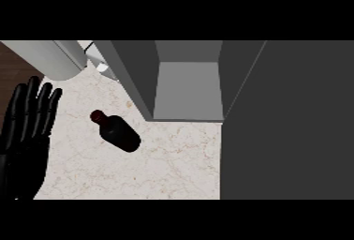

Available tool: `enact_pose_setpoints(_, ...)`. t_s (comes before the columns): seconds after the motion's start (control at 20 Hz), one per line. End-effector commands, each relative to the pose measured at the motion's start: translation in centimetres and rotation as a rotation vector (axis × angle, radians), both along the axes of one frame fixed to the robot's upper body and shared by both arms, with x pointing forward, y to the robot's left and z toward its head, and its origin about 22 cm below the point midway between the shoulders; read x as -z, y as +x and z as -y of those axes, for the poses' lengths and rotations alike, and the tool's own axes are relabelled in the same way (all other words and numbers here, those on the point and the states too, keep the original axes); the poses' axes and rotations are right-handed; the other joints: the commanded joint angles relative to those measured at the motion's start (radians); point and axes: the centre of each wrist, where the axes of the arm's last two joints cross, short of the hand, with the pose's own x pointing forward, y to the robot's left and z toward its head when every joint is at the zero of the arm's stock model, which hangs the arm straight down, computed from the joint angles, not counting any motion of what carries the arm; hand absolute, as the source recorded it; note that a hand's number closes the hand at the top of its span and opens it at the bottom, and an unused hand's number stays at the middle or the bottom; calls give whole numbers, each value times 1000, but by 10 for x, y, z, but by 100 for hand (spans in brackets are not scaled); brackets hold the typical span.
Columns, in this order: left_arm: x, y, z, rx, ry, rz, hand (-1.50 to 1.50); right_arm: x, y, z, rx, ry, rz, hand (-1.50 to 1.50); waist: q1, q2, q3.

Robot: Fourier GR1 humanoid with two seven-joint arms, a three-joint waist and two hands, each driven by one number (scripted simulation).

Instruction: Pick up the wine, place it into the cabinet and close the cabinet

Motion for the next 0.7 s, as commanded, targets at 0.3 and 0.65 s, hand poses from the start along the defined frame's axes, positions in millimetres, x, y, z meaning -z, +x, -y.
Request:
enact_pose_setpoints(0.3, 30, 18, 7, 319, -302, -206, -150, 14, -26, -22, -275, 2, -122, -150, -32, -3, -27)
enact_pose_setpoints(0.65, -27, 4, -24, 393, -360, -297, -150, -28, -76, -20, -329, 26, -172, -150, -26, -13, -25)
